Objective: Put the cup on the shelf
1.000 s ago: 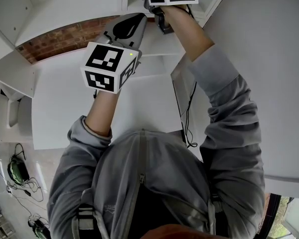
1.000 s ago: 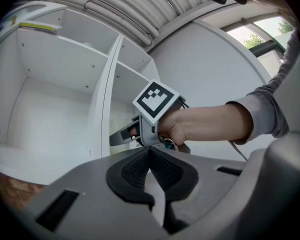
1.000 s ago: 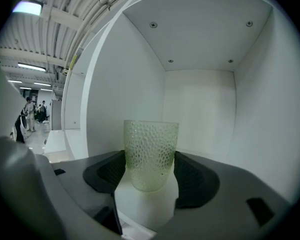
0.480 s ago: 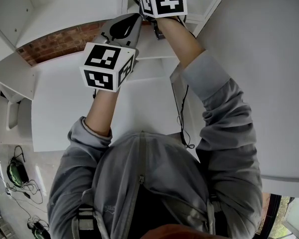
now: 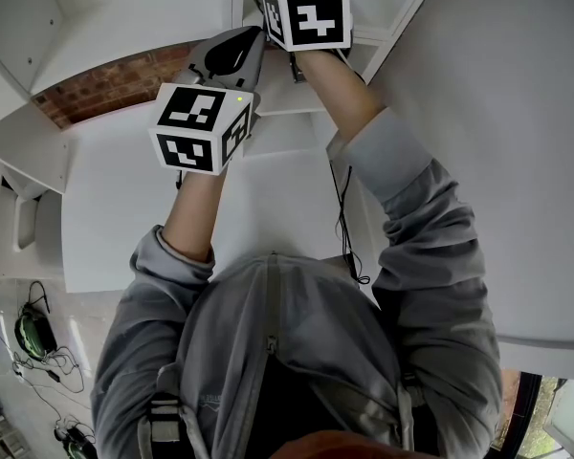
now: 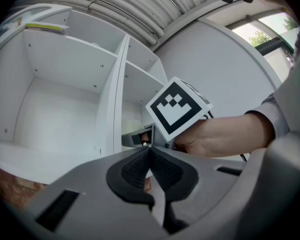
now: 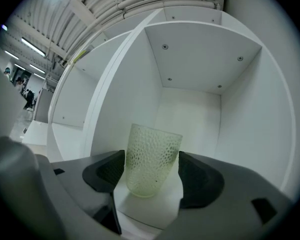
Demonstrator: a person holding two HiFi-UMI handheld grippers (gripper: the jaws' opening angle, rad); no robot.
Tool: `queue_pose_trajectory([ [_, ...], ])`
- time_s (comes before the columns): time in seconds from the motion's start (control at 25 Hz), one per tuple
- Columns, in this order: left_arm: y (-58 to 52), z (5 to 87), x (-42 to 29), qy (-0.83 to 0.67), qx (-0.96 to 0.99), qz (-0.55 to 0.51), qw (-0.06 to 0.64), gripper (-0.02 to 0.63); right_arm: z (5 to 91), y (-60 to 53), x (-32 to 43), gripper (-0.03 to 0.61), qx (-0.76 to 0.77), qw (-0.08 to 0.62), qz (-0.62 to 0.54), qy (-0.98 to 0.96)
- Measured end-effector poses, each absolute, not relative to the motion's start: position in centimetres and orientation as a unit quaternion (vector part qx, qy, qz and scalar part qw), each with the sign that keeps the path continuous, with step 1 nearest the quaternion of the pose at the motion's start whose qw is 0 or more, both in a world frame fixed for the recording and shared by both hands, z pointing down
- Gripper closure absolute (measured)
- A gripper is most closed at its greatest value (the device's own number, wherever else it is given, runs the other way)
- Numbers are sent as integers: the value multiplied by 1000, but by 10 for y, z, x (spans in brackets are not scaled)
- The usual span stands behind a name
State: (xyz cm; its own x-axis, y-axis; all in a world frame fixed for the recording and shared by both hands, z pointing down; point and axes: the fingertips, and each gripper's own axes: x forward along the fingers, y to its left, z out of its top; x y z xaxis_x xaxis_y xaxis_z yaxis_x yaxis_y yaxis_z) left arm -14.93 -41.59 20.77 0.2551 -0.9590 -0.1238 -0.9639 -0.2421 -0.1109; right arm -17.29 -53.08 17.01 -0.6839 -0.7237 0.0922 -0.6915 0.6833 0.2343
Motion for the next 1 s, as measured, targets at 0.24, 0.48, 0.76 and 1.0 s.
queue_pose_trajectory([
  [0.24,-415,208,-148,606,-791,15,81,607,169,-529,-169,256,394,71,-90,-912],
  [0.48,-412,210,-147,605,-792,19,79,607,174,-525,-167,256,386,58,-80,-917],
  [0.76,-407,211,-148,609,-789,19,80,607,176,-517,-163,256,391,47,-92,-915],
  [1.0,-403,210,-150,615,-784,22,81,607,176,-510,-160,256,393,38,-98,-914],
])
